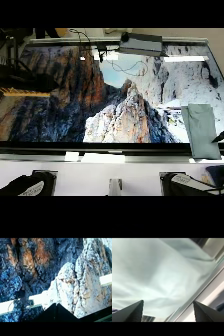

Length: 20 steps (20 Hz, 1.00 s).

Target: Fold the shirts.

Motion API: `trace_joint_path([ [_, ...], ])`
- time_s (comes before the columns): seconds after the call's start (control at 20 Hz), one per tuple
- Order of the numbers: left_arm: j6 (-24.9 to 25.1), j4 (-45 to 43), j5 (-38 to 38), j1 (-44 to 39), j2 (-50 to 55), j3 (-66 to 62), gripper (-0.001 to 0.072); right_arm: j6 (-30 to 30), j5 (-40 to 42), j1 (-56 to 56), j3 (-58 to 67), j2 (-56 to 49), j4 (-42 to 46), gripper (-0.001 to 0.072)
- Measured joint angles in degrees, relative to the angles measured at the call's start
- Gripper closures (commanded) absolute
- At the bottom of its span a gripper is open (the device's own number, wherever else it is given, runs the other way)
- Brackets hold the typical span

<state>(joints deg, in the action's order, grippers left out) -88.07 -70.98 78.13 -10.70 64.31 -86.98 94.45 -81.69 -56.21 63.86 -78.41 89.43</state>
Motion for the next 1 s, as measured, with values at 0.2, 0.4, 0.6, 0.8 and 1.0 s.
trace_joint_path([
  [0.2,0.31,-8.9,-1.92,-2.84,1.77,-1.03,0.0679,-2.71,-0.04,4.55,17.07,0.31,-0.52,0.0041],
  [0.4,-1.2,-31.93,-0.35,-10.14,10.43,-5.35,0.0025,-1.33,2.29,18.8,28.98,0.48,-1.51,0.0062],
  [0.6,-4.2,-37.55,7.5,-11.89,19.87,-6.86,0.0027,3.5,-0.94,33.9,32.26,-1.7,-1.51,0.0035],
  [0.8,-8.02,-31.54,11.89,-10.34,23.04,-6.47,0.0028,5.01,-5.79,42.12,33.16,-3.87,-1.36,0.0056],
  [1.0,-10.8,-27.85,9.07,-9.29,21.46,-6.29,0.0034,5.16,-7.58,44.57,33.4,-4.55,-1.31,0.0057],
])
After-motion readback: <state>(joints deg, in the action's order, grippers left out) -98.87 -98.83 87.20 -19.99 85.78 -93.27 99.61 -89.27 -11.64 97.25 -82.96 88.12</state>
